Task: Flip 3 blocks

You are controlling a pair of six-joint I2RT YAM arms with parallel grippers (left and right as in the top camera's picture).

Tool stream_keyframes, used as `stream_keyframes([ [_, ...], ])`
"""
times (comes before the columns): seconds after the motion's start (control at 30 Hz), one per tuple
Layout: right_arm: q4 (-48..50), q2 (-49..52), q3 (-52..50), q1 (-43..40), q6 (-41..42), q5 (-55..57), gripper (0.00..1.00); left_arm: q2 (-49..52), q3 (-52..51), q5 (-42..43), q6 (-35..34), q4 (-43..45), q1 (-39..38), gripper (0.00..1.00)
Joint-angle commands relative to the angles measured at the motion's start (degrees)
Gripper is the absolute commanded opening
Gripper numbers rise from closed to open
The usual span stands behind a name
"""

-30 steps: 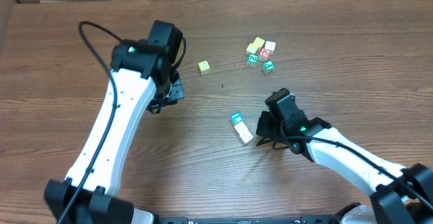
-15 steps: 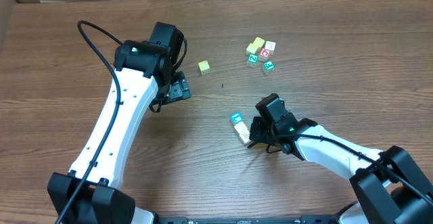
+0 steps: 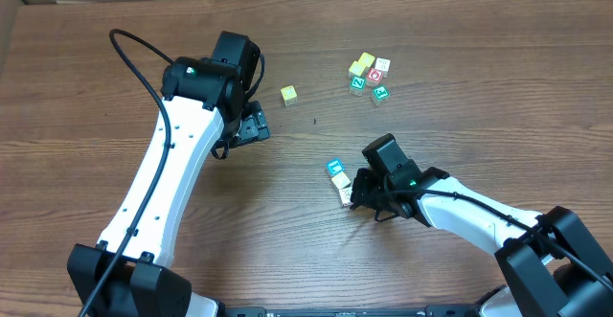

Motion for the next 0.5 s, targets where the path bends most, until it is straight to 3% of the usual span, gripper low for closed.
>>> stream_keyframes([
  [0.0, 0.4, 0.2, -0.5, 0.1, 1.0, -0.5, 0.04, 0.5, -0.2, -1.2, -0.7, 0.1, -0.3, 1.00],
  [0.47, -0.1, 0.2, -0.5, 0.1, 5.8, -0.1, 0.04, 0.5, -0.2, -1.2, -0.7, 0.1, -0.3, 1.00],
])
